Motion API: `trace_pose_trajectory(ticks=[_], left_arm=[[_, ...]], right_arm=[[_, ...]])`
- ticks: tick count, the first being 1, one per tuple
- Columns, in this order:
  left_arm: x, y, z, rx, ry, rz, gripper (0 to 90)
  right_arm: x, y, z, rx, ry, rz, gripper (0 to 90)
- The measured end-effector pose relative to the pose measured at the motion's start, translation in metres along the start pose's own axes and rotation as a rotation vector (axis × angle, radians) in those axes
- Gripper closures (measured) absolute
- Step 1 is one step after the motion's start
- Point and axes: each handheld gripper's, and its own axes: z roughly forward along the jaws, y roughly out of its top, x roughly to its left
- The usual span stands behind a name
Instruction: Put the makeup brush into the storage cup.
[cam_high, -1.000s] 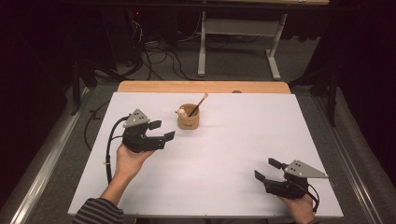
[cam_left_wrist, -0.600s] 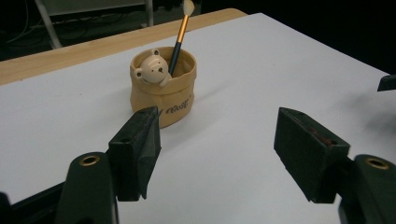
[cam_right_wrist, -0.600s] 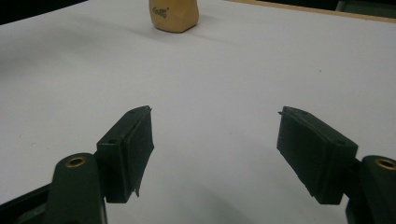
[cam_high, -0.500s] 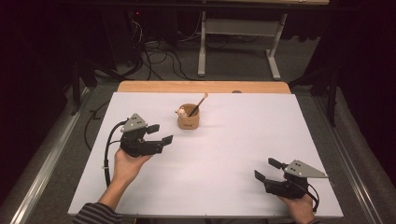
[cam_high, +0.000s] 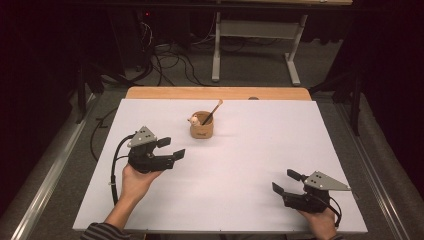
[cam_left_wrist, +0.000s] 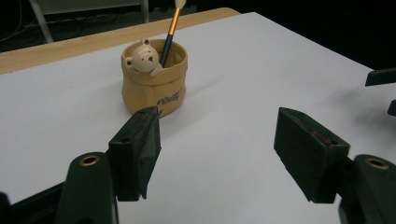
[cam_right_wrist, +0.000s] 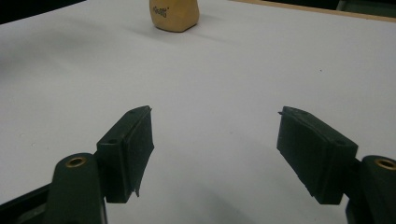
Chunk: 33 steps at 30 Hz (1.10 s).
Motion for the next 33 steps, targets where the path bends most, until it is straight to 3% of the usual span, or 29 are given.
trace_pose_trajectory(ticks=[33], left_arm=[[-0.012,-0.026,-0.004,-0.004,-0.05,-0.031,31.5]], right_arm=[[0.0,0.0,0.001,0.005,0.002,0.0,28.7]])
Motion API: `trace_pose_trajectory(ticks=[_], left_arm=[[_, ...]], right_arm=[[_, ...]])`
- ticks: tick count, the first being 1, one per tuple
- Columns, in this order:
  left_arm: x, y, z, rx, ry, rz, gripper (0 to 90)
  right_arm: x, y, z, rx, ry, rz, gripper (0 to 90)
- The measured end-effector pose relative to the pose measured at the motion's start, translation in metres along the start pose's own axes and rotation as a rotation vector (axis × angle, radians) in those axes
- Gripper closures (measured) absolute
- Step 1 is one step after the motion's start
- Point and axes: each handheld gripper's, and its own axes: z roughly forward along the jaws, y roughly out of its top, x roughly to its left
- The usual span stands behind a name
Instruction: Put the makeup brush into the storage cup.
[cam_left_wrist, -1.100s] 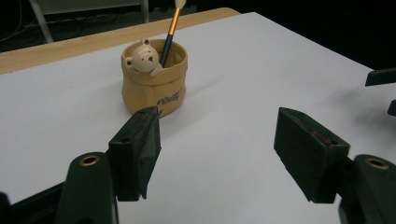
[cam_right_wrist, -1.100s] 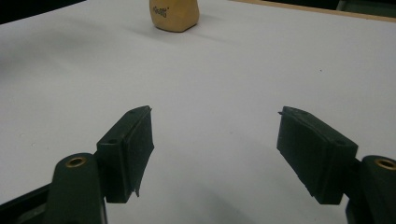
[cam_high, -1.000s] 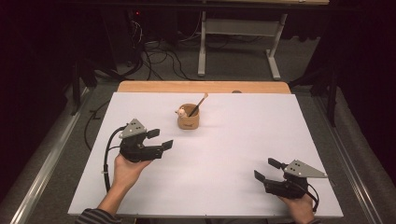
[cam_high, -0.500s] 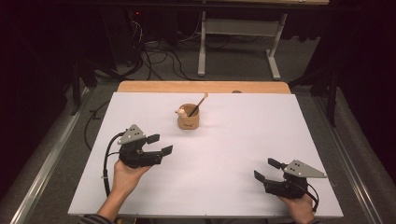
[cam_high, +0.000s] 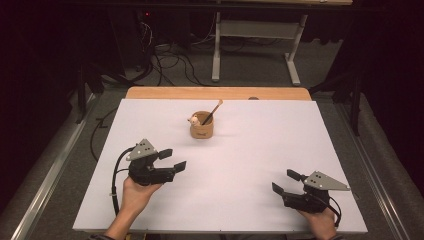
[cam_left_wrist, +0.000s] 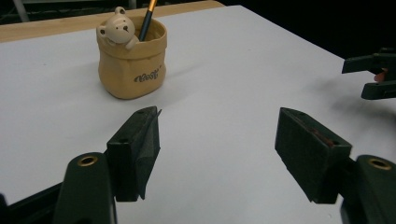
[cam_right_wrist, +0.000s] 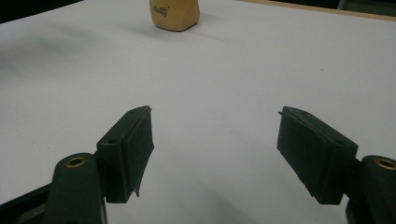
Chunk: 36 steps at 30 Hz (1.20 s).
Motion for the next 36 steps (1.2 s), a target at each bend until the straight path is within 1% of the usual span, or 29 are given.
trace_pose_trajectory(ticks=[5,8,12,15,23,29,32,36], left_arm=[[-0.002,-0.004,0.0,0.006,-0.006,-0.002,31.6],[-0.004,-0.007,0.002,0.017,-0.012,0.0,31.5],[-0.006,-0.012,0.003,0.026,-0.03,-0.016,31.0],[-0.008,-0.015,0.003,0.028,-0.031,-0.012,30.9],[-0.01,-0.021,0.005,0.033,-0.042,-0.022,30.8],[-0.01,-0.024,0.006,0.036,-0.039,-0.021,30.8],[-0.011,-0.025,0.006,0.039,-0.029,-0.012,30.9],[-0.012,-0.028,0.006,0.025,-0.023,-0.014,31.6]], right_arm=[[0.0,0.0,0.0,0.001,0.0,0.0,28.7],[0.0,0.0,0.0,0.001,-0.001,0.0,28.7],[0.0,0.0,0.0,0.002,-0.001,-0.001,28.7],[0.0,0.0,0.0,0.004,-0.002,-0.001,28.7],[0.0,0.0,0.0,0.006,-0.003,-0.001,28.7],[0.0,0.0,0.0,0.006,-0.002,0.0,28.7],[0.0,0.0,0.0,0.005,-0.002,0.0,28.7],[0.0,0.0,0.0,0.006,-0.001,-0.002,28.7]])
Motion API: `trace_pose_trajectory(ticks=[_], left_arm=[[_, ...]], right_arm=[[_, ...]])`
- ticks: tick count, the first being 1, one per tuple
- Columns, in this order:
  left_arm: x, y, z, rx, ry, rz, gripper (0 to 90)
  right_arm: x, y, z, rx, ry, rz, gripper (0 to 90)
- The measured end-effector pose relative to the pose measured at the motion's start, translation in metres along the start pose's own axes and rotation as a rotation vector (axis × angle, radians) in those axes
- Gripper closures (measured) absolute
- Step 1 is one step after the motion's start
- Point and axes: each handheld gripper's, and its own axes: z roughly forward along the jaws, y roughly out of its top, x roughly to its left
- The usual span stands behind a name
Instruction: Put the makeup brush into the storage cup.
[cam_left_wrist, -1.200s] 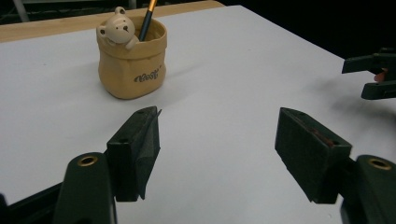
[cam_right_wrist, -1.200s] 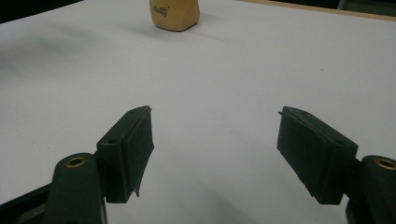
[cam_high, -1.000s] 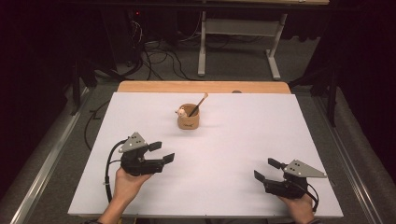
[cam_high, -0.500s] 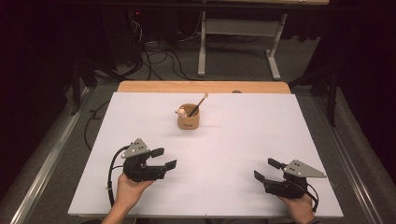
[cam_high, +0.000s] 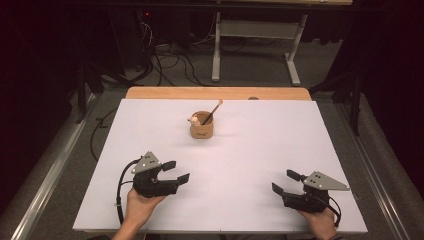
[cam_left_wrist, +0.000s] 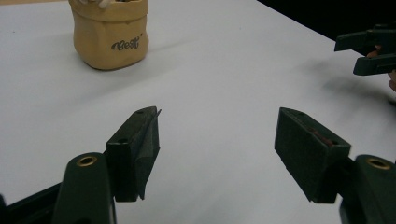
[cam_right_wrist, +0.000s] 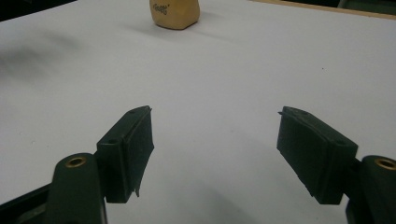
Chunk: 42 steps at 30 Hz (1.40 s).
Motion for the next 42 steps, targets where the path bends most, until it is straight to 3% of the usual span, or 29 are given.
trace_pose_trajectory(ticks=[42], left_arm=[[0.003,-0.017,0.016,0.03,0.042,0.012,31.5]], right_arm=[[0.002,0.0,0.001,0.015,0.007,-0.017,28.7]])
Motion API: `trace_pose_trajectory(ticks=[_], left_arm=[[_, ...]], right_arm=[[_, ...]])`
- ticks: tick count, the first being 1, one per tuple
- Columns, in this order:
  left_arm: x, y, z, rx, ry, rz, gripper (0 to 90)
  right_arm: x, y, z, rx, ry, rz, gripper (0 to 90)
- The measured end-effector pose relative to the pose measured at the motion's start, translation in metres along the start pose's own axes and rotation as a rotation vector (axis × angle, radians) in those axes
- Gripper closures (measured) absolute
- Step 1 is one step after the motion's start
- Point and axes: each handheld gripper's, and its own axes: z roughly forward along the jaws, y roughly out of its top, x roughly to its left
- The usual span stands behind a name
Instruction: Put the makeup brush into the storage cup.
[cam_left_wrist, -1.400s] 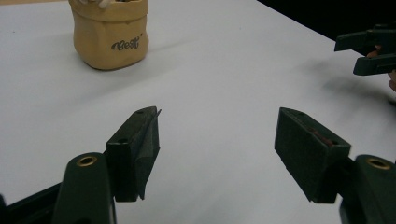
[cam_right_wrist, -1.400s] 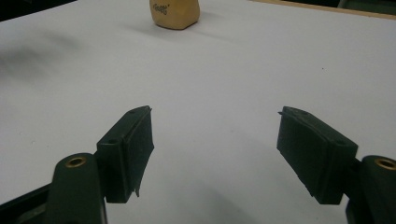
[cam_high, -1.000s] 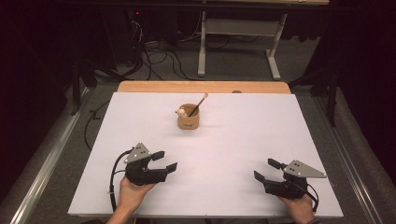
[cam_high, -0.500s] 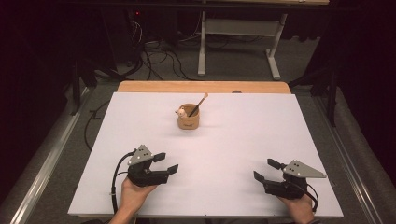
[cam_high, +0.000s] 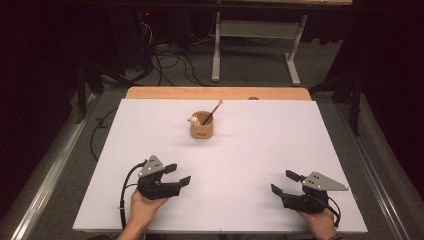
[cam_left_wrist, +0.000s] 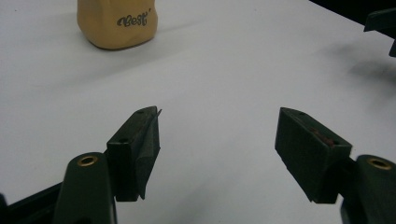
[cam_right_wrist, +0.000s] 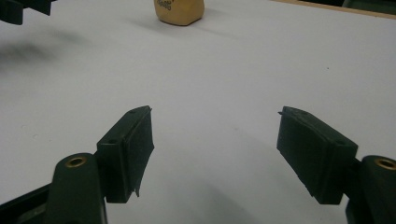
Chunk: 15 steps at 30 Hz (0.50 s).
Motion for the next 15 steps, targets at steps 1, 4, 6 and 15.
trace_pose_trajectory(ticks=[1,4,6,15], left_arm=[[-0.0001,-0.0002,0.0005,0.001,-0.001,0.002,31.5],[0.0002,-0.0002,0.0013,0.005,-0.003,0.004,31.5],[0.0005,-0.0001,0.0019,0.002,-0.007,0.004,31.5],[0.001,-0.0001,0.0037,0.008,-0.002,0.018,31.7]], right_arm=[[0.0002,0.0,0.0002,0.001,0.002,-0.002,28.7],[0.0,-0.0002,0.0007,0.001,0.004,-0.01,28.7],[0.0001,-0.0003,0.0007,0.005,0.0,-0.013,28.7],[0.0014,-0.0004,0.0023,0.021,-0.014,-0.02,28.8]])
